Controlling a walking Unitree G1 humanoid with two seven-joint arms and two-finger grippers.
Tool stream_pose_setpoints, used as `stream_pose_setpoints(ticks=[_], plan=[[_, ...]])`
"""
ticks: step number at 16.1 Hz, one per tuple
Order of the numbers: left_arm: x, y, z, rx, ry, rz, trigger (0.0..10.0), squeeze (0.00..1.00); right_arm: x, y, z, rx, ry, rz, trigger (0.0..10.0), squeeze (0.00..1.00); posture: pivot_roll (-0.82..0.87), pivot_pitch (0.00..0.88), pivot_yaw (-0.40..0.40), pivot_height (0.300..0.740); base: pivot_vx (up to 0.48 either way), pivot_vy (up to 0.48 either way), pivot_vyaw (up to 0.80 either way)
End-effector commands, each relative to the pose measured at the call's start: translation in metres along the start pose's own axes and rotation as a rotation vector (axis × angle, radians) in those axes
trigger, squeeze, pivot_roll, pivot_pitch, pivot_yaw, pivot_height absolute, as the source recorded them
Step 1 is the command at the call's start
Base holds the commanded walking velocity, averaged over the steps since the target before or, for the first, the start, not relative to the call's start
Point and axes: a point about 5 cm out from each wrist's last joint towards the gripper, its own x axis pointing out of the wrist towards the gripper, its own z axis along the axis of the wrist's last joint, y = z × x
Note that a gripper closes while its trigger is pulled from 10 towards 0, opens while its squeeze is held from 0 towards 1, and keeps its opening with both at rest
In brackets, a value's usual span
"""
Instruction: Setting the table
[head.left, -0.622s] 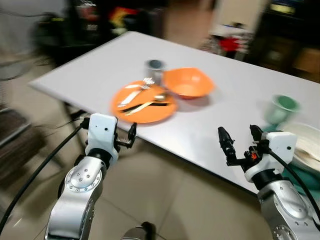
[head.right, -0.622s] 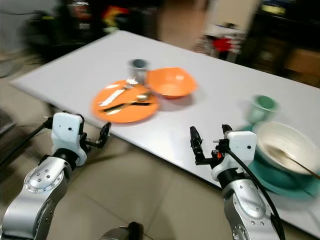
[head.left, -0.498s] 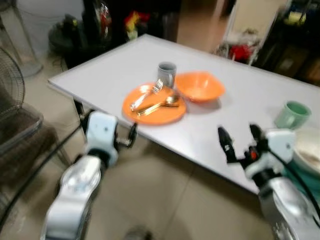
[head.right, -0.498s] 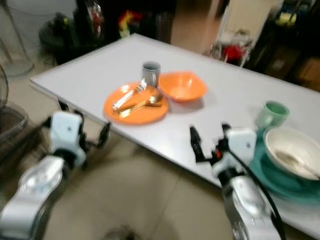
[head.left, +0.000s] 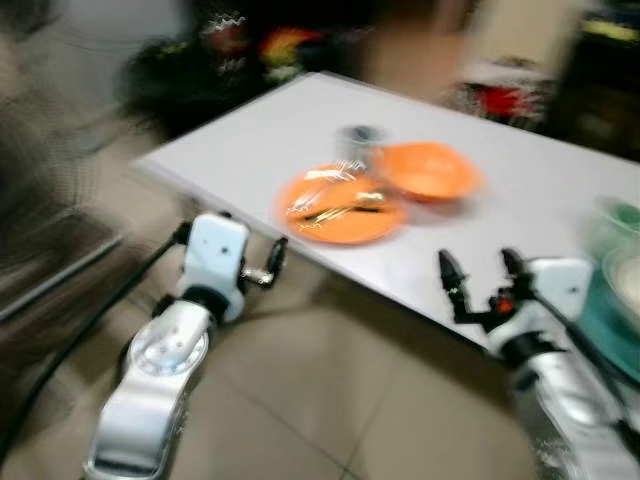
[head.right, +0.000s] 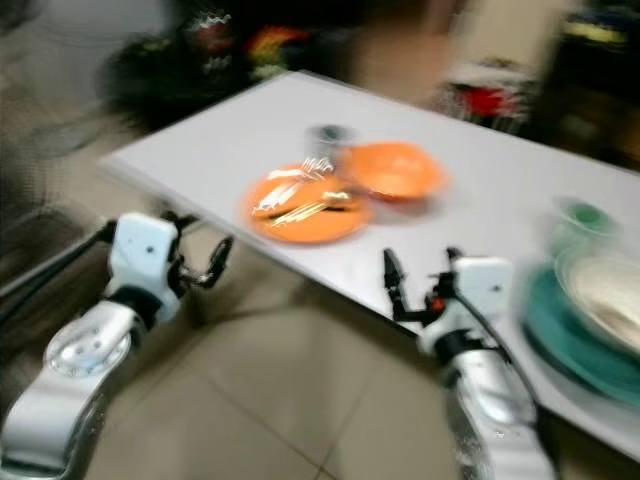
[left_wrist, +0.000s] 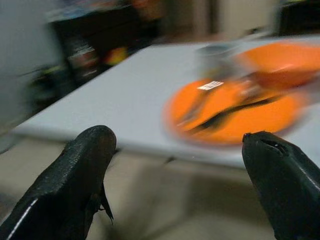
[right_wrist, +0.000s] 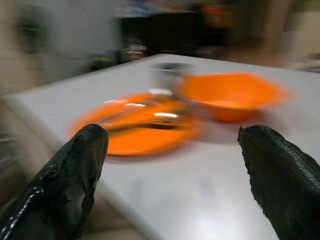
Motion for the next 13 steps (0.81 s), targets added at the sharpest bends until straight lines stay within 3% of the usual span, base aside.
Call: stream_pose_setpoints(ticks=[1, 5, 8, 13], plan=[[0.001, 0.000, 0.000, 0.002, 0.005, 0.000, 10.0, 0.00, -0.001, -0.005, 0.000, -0.012, -0.001, -0.014, 10.0, 1.00, 0.01, 0.000, -0.017, 0.740, 0.000, 0.000, 0.80], [-0.003, -0.002, -0.004, -0.005, 0.027, -0.010, 10.0, 0.00, -0.004, -0.002, -0.004, 0.006, 0.025, 0.010, 10.0, 1.00, 0.02, 0.000, -0.029, 0.740, 0.000, 0.000, 0.80], [-0.003, -0.001, -0.001, 0.007, 0.018, -0.012, 10.0, 0.00, 0.001, -0.001, -0.012, 0.036, 0.049, -0.009, 10.0, 1.00, 0.03, 0.000, -0.034, 0.740, 0.000, 0.352, 0.68], [-0.001, 0.003, 0.001, 0.017, 0.019, -0.018, 10.0, 0.00, 0.001, -0.006, -0.014, 0.025, 0.058, -0.061, 10.0, 1.00, 0.04, 0.000, -0.019, 0.740, 0.000, 0.347, 0.00]])
